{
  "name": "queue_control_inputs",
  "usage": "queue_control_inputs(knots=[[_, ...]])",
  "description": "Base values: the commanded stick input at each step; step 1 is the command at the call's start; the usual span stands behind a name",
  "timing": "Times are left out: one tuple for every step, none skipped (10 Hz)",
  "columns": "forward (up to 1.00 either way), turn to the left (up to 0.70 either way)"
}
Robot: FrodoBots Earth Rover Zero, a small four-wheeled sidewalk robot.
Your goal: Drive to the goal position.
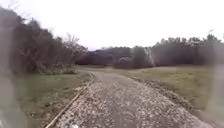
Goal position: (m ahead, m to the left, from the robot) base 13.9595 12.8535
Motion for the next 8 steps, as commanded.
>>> queue_control_inputs(knots=[[0.7, 0.0], [0.7, -0.01], [0.7, -0.07], [0.7, -0.26], [0.7, -0.33], [0.7, -0.32], [0.7, -0.09], [0.7, 0.0]])
